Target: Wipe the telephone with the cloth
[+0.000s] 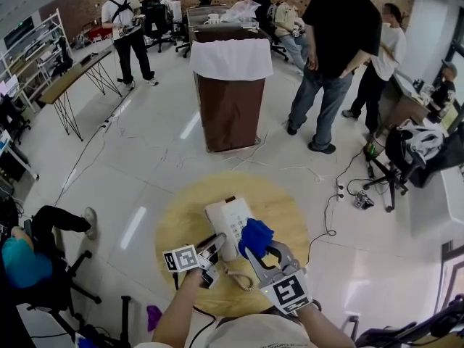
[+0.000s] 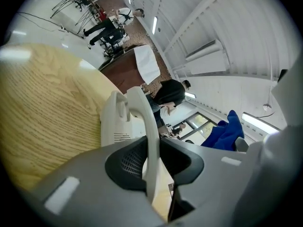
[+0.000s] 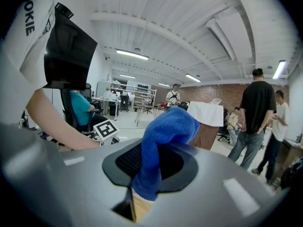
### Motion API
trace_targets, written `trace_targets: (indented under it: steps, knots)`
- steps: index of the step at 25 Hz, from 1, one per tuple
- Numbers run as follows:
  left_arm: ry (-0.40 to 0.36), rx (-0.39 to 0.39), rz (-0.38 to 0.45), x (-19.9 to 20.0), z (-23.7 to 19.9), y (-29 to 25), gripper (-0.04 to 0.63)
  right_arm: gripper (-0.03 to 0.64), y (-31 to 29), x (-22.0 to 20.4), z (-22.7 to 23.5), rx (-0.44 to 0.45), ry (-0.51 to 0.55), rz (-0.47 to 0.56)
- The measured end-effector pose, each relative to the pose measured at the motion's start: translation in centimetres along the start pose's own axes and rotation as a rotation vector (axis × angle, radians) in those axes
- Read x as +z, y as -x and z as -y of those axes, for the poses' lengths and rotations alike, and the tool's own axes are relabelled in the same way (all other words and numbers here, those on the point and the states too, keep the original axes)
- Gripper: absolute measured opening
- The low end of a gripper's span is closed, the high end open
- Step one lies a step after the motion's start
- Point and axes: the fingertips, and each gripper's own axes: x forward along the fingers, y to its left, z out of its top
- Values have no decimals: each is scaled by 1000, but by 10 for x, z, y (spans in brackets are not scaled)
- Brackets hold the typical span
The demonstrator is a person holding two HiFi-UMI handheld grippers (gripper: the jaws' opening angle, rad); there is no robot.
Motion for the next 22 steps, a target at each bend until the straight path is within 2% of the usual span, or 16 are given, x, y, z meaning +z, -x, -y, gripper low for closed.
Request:
trace_targets:
  steps: [8, 17, 22]
  knots:
    - [-40, -68, 86, 20, 55, 10, 80, 71, 4, 15, -9, 20, 14, 61]
    - [-154, -120, 212, 63, 125, 25, 80, 71, 19, 30, -19, 9, 42, 105]
    - [-154, -133, 236, 69, 140, 31, 80, 71, 17, 25, -33, 36, 18, 100]
